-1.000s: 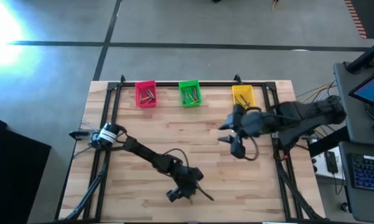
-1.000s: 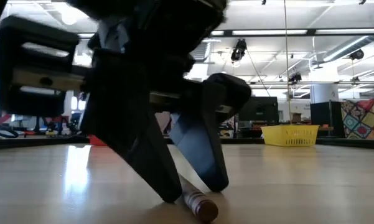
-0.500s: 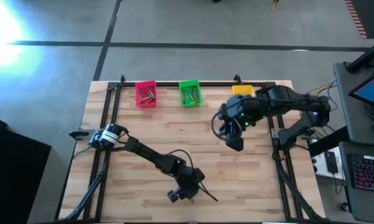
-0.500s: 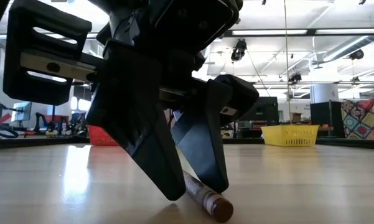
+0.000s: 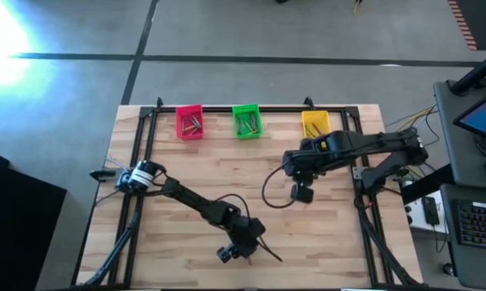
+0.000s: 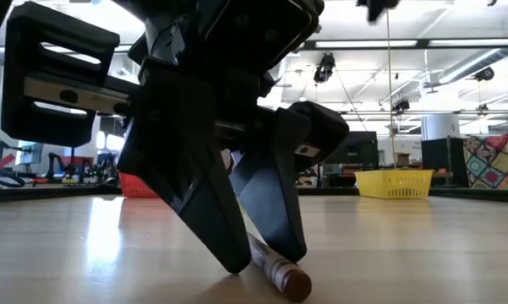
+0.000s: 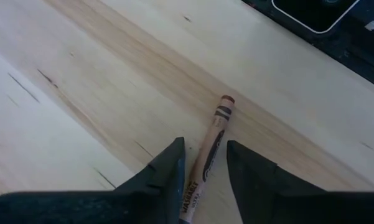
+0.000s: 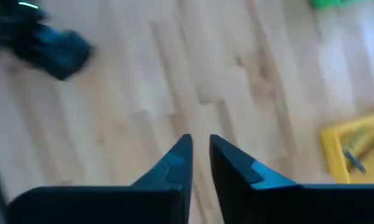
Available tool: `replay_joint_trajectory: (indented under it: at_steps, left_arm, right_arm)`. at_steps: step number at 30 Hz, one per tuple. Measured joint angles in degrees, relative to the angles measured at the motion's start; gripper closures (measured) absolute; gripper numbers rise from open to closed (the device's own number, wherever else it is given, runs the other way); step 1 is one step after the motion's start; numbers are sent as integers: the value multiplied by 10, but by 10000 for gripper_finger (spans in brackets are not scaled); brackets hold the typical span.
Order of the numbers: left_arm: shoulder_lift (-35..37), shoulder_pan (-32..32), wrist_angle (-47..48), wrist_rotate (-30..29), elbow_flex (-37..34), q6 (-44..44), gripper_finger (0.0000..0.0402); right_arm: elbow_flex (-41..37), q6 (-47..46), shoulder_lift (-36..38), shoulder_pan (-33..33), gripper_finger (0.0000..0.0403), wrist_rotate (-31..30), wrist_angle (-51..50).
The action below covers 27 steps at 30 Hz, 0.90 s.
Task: Sort crayons
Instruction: Put the brown crayon into the red basket
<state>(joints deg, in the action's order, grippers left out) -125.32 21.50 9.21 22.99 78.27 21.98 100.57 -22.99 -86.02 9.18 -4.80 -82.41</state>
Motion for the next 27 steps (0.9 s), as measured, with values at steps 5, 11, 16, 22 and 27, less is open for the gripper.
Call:
replay_joint_trajectory:
  at_steps: [5, 11, 16, 22, 27]
  left_arm:
    - [1, 1, -7, -21, -13, -14, 349]
    - [4, -2, -45, -12, -53, -35, 393]
    - [20, -3, -97, -14, -92, -58, 399]
    - [85, -4, -130, -44, -157, -65, 400]
    - [178, -23, -193, -101, -276, -83, 401]
  right_arm:
    - [-118, -58, 36, 16, 320, -57, 27]
    - [-312, -114, 120, 53, 291, -58, 201]
    - [-442, -172, 168, 88, 293, -57, 358]
    - [-532, -200, 172, 117, 313, -57, 468]
    - [-588, -226, 157, 133, 331, -57, 560]
